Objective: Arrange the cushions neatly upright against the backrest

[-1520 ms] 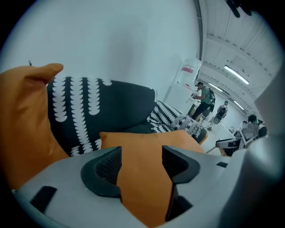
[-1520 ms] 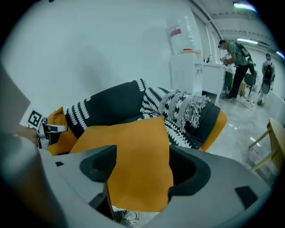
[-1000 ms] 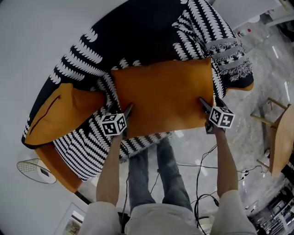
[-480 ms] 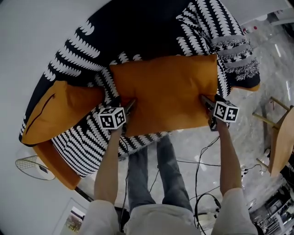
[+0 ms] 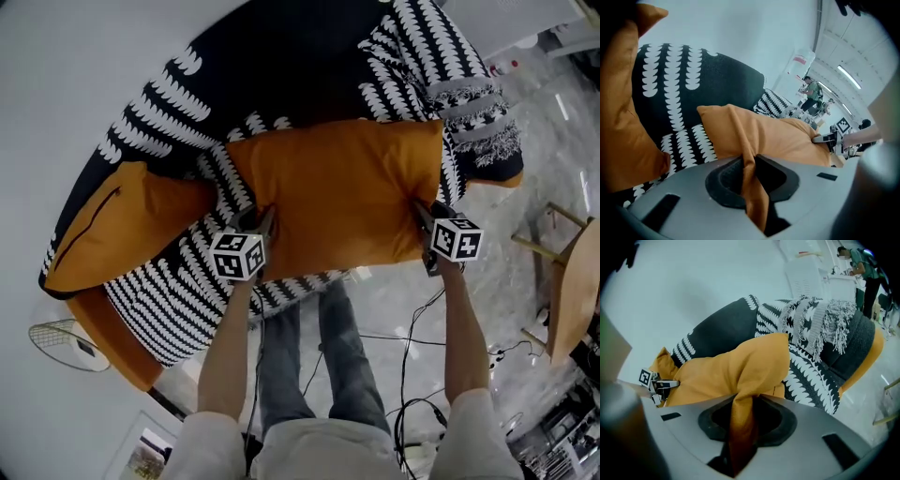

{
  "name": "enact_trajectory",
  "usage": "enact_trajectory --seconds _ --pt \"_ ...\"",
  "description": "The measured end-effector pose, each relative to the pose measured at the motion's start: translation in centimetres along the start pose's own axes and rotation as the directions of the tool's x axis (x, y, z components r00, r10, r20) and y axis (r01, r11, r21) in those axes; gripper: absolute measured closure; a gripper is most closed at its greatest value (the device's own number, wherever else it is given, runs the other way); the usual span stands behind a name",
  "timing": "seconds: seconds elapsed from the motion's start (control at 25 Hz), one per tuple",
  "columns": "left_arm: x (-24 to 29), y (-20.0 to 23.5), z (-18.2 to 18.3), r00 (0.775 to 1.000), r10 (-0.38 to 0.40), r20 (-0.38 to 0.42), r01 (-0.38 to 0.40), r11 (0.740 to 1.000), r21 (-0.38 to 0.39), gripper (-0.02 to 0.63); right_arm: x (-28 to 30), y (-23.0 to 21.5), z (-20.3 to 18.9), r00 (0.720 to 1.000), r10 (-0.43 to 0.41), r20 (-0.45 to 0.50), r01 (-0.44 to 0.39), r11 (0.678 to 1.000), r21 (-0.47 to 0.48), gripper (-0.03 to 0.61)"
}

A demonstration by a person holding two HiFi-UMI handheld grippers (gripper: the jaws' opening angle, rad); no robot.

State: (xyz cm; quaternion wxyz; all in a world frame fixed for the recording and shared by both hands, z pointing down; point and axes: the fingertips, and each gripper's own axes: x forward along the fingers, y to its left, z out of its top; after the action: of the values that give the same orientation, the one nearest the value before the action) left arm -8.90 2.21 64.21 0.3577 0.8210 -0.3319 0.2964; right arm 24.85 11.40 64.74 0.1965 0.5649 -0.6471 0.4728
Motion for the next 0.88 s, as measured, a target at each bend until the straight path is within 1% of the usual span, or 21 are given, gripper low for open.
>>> enact_trajectory --seconds 0.12,0.2,0.32,0.44,0.56,0.72,0.8,0.88 --pt "-1.8 -0.6 0.8 0.999 -0.001 0.048 0.002 1.000 -0.007 0.534 -1.5 1.1 0.9 0.999 -0.005 0.042 0.005 1.000 -0.016 0.465" --pt "-3.1 -0.7 1.8 0.996 0.001 0.086 0.000 1.000 -0.010 0.535 -2.1 1.9 2.3 0.997 0.002 0.072 0.000 0.999 -0.036 0.465" --pt "-4.9 -0.4 4.5 0.989 0.027 0.145 -0.026 1.000 -0.004 0.535 -2.4 3.4 5.7 0.993 0.028 0.114 -0.020 0.997 -0.077 0.465" --pt "-7.5 0.3 7.6 0.974 0.062 0.217 -0.063 0.998 -0.002 0.535 -2.5 5.7 9.6 0.986 0.069 0.155 -0.049 0.990 -0.130 0.465" --pt "-10.9 1.6 10.6 0.945 0.112 0.308 -0.112 0.994 -0.017 0.535 -2.1 9.0 14.4 0.970 0.131 0.207 -0.088 0.975 -0.202 0.460" --pt "-15.1 3.4 15.0 0.891 0.177 0.418 -0.179 0.983 -0.034 0.535 -1.2 13.8 20.8 0.945 0.201 0.257 -0.121 0.948 -0.294 0.459" --pt "-16.8 4.4 16.6 0.864 0.204 0.460 -0.206 0.977 -0.045 0.535 -0.5 15.9 23.6 0.935 0.226 0.272 -0.127 0.933 -0.337 0.455" --pt "-17.9 5.4 17.3 0.844 0.228 0.485 -0.227 0.972 -0.062 0.535 0.4 17.7 25.8 0.930 0.243 0.277 -0.129 0.918 -0.374 0.451"
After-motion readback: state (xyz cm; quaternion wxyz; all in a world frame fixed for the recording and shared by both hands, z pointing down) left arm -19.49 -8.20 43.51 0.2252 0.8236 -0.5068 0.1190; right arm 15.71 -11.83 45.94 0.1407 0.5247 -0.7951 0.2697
